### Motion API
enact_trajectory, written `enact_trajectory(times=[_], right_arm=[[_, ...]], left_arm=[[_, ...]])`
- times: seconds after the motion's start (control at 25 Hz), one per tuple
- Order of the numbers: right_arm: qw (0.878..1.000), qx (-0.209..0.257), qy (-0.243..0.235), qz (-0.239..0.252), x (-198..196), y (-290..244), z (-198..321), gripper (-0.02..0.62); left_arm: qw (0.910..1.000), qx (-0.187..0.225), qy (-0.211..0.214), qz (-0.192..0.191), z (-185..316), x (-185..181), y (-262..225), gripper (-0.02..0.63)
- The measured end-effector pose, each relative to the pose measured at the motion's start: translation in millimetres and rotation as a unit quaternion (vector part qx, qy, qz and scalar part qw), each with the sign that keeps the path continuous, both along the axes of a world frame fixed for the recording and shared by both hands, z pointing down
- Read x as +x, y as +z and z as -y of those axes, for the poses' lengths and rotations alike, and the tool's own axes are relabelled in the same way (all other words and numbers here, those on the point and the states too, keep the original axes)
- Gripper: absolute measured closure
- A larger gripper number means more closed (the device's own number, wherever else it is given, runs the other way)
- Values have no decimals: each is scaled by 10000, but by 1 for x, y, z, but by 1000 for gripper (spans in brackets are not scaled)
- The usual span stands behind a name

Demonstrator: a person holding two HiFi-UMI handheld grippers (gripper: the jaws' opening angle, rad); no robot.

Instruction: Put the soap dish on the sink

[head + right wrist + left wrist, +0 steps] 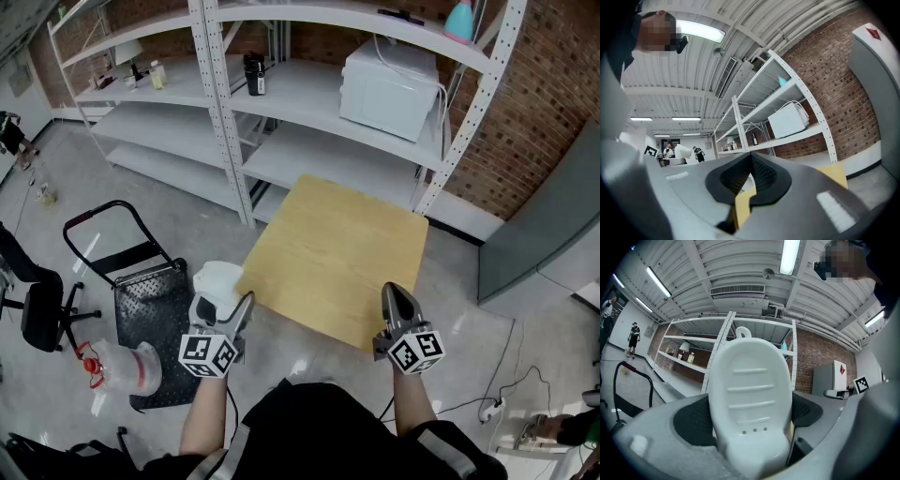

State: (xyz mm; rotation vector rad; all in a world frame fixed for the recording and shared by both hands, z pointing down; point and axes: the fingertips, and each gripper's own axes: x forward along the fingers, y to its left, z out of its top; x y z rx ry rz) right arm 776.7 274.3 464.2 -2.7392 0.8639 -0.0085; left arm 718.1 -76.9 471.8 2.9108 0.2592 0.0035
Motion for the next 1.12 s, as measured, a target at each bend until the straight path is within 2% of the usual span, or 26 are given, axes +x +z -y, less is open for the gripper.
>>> enact_trajectory(times=[0.28, 0.64, 0.88, 1.0, 1.12], right_arm=[[9999, 35, 116, -38, 2, -2, -5, 591], [9998, -30, 166, -65, 2, -7, -12, 591], [9991, -398, 106, -77, 5, -3, -6, 589], [9994, -334, 0, -46, 9, -6, -8, 589], [9992, -279, -278, -39, 14, -12, -3, 589]], left_arm=[[9998, -76, 141, -132, -5, 7, -8, 146], [9995, -166, 244, -85, -12, 9, -3, 146], [9998, -136, 126, -38, -16, 5, -1, 146], [9998, -188, 0, -42, -18, -3, -3, 146], [9994, -148, -308, -86, -15, -21, -8, 146]])
